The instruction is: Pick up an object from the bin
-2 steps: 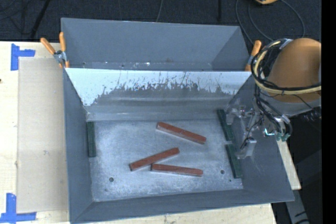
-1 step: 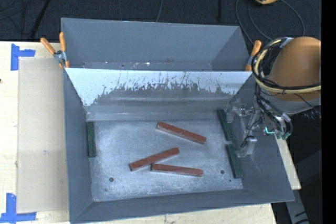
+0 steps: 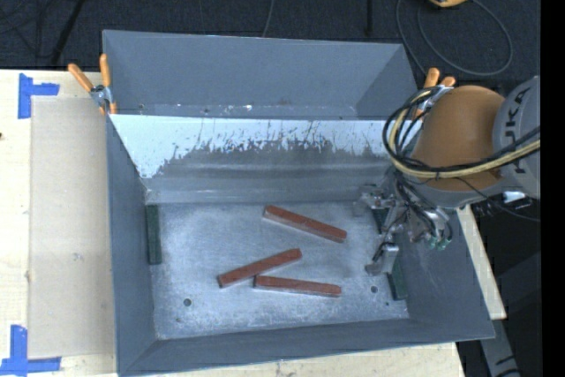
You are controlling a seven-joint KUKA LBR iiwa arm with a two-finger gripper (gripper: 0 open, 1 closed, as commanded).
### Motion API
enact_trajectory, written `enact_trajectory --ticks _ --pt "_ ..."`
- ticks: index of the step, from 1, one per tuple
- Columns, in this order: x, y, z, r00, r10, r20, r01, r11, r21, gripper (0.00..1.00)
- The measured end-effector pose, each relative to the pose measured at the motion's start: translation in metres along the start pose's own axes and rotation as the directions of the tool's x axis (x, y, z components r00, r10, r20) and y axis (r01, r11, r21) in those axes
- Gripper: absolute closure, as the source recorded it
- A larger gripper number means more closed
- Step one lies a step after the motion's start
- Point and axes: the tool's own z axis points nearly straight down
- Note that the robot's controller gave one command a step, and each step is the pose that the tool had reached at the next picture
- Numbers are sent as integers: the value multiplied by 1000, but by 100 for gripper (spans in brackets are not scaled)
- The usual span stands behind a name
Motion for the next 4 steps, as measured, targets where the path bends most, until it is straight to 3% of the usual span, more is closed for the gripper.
enact_trajectory --ticks 1,2,3,4 --pt "34 5 57 997 76 -2 -76 997 -1 100" --pt "35 5 58 997 74 -6 -74 997 -1 0" --pt "35 5 58 997 73 -6 -73 997 -1 0" --pt "43 38 23 990 140 -12 -140 990 0 0"
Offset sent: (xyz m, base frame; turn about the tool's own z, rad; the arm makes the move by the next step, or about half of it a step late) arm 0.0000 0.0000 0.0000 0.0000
